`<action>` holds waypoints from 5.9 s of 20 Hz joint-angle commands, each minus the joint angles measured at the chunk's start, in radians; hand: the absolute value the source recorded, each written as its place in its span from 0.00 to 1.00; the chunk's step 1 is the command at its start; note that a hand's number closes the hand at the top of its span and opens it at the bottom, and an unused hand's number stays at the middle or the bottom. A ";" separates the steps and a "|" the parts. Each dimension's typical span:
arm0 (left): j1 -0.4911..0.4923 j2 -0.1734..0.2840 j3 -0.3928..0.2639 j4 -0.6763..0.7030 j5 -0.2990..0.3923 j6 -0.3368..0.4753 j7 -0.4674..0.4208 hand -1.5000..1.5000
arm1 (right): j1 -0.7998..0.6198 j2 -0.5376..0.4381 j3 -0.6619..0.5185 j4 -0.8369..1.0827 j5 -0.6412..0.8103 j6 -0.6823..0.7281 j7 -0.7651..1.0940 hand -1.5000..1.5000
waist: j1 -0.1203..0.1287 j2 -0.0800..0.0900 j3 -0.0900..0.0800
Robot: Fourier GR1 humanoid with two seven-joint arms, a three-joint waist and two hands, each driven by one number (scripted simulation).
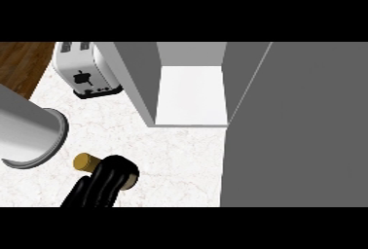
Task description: Pick up the wine, place it into the cabinet and close the cabinet
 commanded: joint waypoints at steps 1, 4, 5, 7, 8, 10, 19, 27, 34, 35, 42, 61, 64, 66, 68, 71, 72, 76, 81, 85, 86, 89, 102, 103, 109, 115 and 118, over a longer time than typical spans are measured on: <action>-0.024 -0.012 -0.062 -0.062 -0.014 0.043 0.082 0.00 | 0.047 0.013 0.042 -0.117 0.037 -0.013 0.064 0.00 | -0.005 0.002 0.000; 0.011 -0.031 -0.230 -0.090 -0.139 0.091 0.082 0.00 | -0.105 -0.017 -0.062 -0.038 -0.059 -0.017 0.110 0.00 | 0.003 0.001 0.001; 0.003 -0.031 -0.231 -0.049 -0.124 0.113 0.035 0.00 | -0.087 0.013 -0.003 -0.071 -0.002 -0.046 0.134 0.00 | 0.001 0.001 0.000; 0.017 -0.032 -0.283 -0.086 -0.175 0.157 0.065 0.00 | -0.097 0.019 0.049 -0.097 0.049 -0.071 0.179 0.00 | 0.002 0.000 0.000; 0.017 -0.007 -0.225 -0.173 -0.142 0.137 0.140 0.00 | -0.060 0.015 0.032 -0.119 0.024 -0.059 0.171 0.00 | -0.001 0.001 0.000; -0.004 -0.008 -0.136 -0.145 -0.048 0.132 0.109 0.00 | -0.072 0.001 -0.019 -0.101 -0.022 -0.038 0.158 0.00 | -0.004 0.002 0.000; -0.029 0.029 -0.148 -0.241 -0.121 0.203 0.238 0.00 | -0.106 0.007 0.007 -0.144 0.010 -0.075 0.232 0.00 | -0.002 0.000 0.000; -0.009 0.100 0.078 -0.253 0.017 0.175 0.203 0.00 | -0.136 0.014 0.005 -0.186 0.022 -0.106 0.264 0.00 | -0.002 0.000 -0.002; -0.089 0.090 0.238 -0.225 0.126 0.168 0.275 0.00 | -0.114 0.017 0.013 -0.152 0.041 -0.084 0.243 0.00 | -0.008 0.003 -0.001; -0.013 0.106 0.262 -0.239 0.156 0.148 0.226 0.00 | -0.111 0.022 0.024 -0.182 0.041 -0.099 0.266 0.00 | -0.002 0.000 -0.002; -0.033 0.093 0.384 -0.057 0.277 0.054 0.163 0.00 | -0.148 0.027 0.007 -0.170 0.032 -0.101 0.270 0.00 | -0.001 0.001 -0.002; -0.024 0.079 0.585 0.388 0.338 -0.203 -0.124 0.00 | -0.153 0.015 -0.050 -0.210 -0.016 -0.074 0.339 0.00 | -0.005 0.002 0.000; -0.047 0.074 0.600 0.372 0.322 -0.171 -0.109 0.00 | -0.199 0.010 -0.069 -0.184 -0.035 -0.064 0.355 0.00 | -0.003 0.003 0.000; -0.144 0.109 0.648 0.473 0.349 -0.200 -0.114 0.00 | -0.244 0.039 -0.008 -0.212 0.038 -0.121 0.426 0.00 | -0.006 0.003 -0.001; -0.095 0.057 0.593 0.489 0.278 -0.194 -0.178 0.00 | -0.195 0.020 -0.060 -0.238 -0.022 -0.080 0.401 0.00 | -0.007 0.002 0.000; -0.135 0.071 0.633 0.613 0.276 -0.225 -0.236 0.00 | -0.200 0.027 -0.033 -0.303 0.006 -0.104 0.455 0.00 | -0.016 0.001 -0.001; -0.150 0.067 0.622 0.631 0.291 -0.238 -0.227 0.00 | -0.252 0.008 -0.095 -0.246 -0.047 -0.101 0.475 0.00 | -0.010 0.003 -0.001; -0.149 0.089 0.660 0.698 0.298 -0.282 -0.278 0.00 | -0.219 0.042 -0.040 -0.252 -0.013 -0.088 0.441 0.00 | -0.008 0.002 0.000; -0.198 0.063 0.621 0.769 0.246 -0.285 -0.309 0.00 | -0.237 0.035 -0.072 -0.257 -0.013 -0.080 0.461 0.00 | -0.009 0.002 0.000; -0.172 0.059 0.622 0.825 0.251 -0.342 -0.379 0.00 | -0.252 0.043 -0.098 -0.222 -0.038 -0.072 0.450 0.00 | -0.006 0.003 0.000; -0.198 0.045 0.620 0.882 0.194 -0.309 -0.420 0.00 | -0.238 0.063 -0.031 -0.244 0.038 -0.084 0.456 0.00 | -0.007 0.003 -0.001; -0.214 0.023 0.603 0.920 0.175 -0.306 -0.446 0.00 | -0.184 0.081 -0.018 -0.189 0.058 -0.052 0.366 0.00 | -0.006 0.003 0.000; -0.278 0.055 0.634 0.956 0.200 -0.323 -0.405 0.00 | -0.342 0.058 -0.122 -0.187 -0.036 -0.081 0.484 0.00 | -0.003 0.002 0.000; -0.328 0.035 0.638 1.158 0.134 -0.324 -0.555 0.00 | -0.170 0.088 -0.070 -0.213 -0.001 -0.018 0.371 0.00 | -0.013 0.004 0.000; -0.335 0.027 0.625 1.180 0.112 -0.315 -0.574 0.00 | -0.174 0.099 -0.023 -0.249 0.036 -0.028 0.409 0.00 | -0.010 0.003 0.000; -0.347 0.012 0.619 1.222 0.125 -0.333 -0.590 0.00 | -0.266 0.101 -0.032 -0.229 0.061 -0.061 0.470 0.00 | -0.006 0.003 0.000; -0.415 0.043 0.667 1.354 0.130 -0.355 -0.665 0.00 | -0.213 0.108 -0.024 -0.255 0.051 -0.040 0.450 0.00 | -0.011 0.003 -0.001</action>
